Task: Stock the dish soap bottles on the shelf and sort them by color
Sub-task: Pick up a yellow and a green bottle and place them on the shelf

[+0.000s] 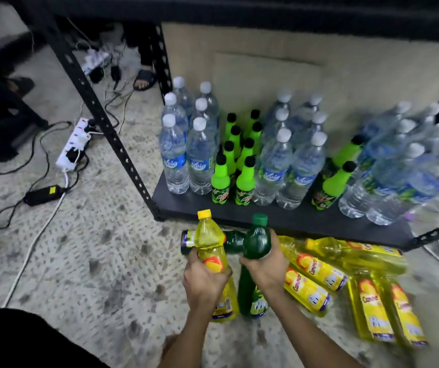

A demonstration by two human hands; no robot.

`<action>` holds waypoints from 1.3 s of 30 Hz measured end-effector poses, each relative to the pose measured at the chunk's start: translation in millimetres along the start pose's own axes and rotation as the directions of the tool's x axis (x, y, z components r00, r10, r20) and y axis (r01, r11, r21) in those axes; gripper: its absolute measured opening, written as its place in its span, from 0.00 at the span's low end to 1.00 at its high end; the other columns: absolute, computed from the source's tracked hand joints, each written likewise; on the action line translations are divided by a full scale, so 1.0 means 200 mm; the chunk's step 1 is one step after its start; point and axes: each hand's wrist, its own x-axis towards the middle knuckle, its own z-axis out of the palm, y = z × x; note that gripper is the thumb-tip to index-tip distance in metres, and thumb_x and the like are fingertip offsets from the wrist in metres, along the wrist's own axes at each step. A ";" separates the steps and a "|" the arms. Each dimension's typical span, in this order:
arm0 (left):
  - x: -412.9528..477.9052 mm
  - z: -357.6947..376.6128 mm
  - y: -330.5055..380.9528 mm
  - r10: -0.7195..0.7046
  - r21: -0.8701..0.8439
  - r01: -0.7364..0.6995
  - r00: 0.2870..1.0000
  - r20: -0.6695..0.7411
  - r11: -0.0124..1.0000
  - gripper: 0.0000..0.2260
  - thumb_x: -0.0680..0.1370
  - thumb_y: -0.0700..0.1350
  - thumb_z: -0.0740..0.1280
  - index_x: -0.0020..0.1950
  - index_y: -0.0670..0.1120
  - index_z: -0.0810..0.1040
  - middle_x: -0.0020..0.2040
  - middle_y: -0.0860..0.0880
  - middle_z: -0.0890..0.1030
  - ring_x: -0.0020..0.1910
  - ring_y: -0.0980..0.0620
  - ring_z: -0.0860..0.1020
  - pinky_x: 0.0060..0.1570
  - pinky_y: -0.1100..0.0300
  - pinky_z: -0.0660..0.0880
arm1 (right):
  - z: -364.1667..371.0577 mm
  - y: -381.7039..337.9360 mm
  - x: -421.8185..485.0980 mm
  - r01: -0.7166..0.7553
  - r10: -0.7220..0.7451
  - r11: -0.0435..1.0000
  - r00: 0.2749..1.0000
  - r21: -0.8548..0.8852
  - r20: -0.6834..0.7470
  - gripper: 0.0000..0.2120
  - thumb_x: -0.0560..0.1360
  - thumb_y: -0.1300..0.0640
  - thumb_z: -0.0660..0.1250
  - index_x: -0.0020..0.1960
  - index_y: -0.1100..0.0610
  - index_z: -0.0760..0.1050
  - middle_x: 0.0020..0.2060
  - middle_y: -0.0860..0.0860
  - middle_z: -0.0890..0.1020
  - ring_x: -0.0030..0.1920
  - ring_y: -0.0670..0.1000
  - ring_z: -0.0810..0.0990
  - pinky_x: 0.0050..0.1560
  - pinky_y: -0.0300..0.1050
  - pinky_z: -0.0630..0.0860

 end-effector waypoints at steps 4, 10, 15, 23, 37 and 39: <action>-0.19 -0.14 0.46 0.259 -0.133 -0.270 0.961 -0.095 0.954 0.39 0.55 0.61 0.77 0.64 0.54 0.73 0.49 0.47 0.84 0.49 0.43 0.82 0.45 0.56 0.77 | -0.53 -0.34 0.02 0.251 -0.241 0.967 0.957 0.042 -0.159 0.45 0.53 0.51 0.83 0.68 0.47 0.70 0.52 0.45 0.84 0.50 0.42 0.81 0.51 0.27 0.72; -0.52 -0.52 1.25 0.618 -0.207 -0.693 0.714 -0.329 0.691 0.45 0.51 0.71 0.74 0.66 0.60 0.70 0.45 0.58 0.83 0.44 0.51 0.80 0.45 0.55 0.80 | -1.46 -0.94 -0.04 0.528 -0.460 0.848 0.780 0.051 -0.425 0.42 0.51 0.46 0.81 0.63 0.41 0.71 0.48 0.38 0.83 0.49 0.38 0.81 0.54 0.40 0.79; -0.79 -0.81 1.99 0.741 -0.267 -0.902 0.431 -0.515 0.340 0.42 0.51 0.73 0.75 0.63 0.61 0.74 0.46 0.60 0.84 0.45 0.54 0.84 0.49 0.53 0.82 | -2.19 -1.40 -0.06 0.660 -0.551 0.748 0.554 -0.075 -0.625 0.47 0.48 0.41 0.81 0.65 0.44 0.72 0.49 0.37 0.83 0.51 0.32 0.80 0.55 0.31 0.76; -0.86 -0.66 3.03 0.838 -0.284 -0.934 0.327 -0.438 0.216 0.41 0.54 0.64 0.80 0.65 0.54 0.74 0.55 0.50 0.84 0.55 0.47 0.82 0.55 0.52 0.80 | -2.73 -1.73 0.42 0.602 -0.470 0.789 0.457 -0.127 -0.755 0.44 0.51 0.47 0.84 0.66 0.47 0.73 0.52 0.44 0.83 0.53 0.45 0.79 0.53 0.34 0.71; -0.45 -0.18 3.47 0.875 -0.269 -0.925 0.351 -0.334 0.268 0.40 0.55 0.64 0.81 0.63 0.51 0.75 0.56 0.49 0.83 0.54 0.45 0.82 0.54 0.50 0.80 | -2.94 -1.61 1.06 0.493 -0.378 0.866 0.524 -0.090 -0.763 0.38 0.54 0.50 0.85 0.60 0.50 0.72 0.51 0.48 0.80 0.56 0.53 0.80 0.55 0.45 0.77; -0.45 -0.17 3.47 0.884 -0.261 -0.928 0.342 -0.318 0.265 0.40 0.56 0.64 0.80 0.63 0.51 0.75 0.57 0.49 0.83 0.54 0.45 0.81 0.54 0.49 0.80 | -2.94 -1.59 1.06 0.498 -0.363 0.865 0.538 -0.060 -0.761 0.38 0.55 0.50 0.85 0.61 0.51 0.70 0.51 0.46 0.78 0.58 0.53 0.80 0.54 0.42 0.75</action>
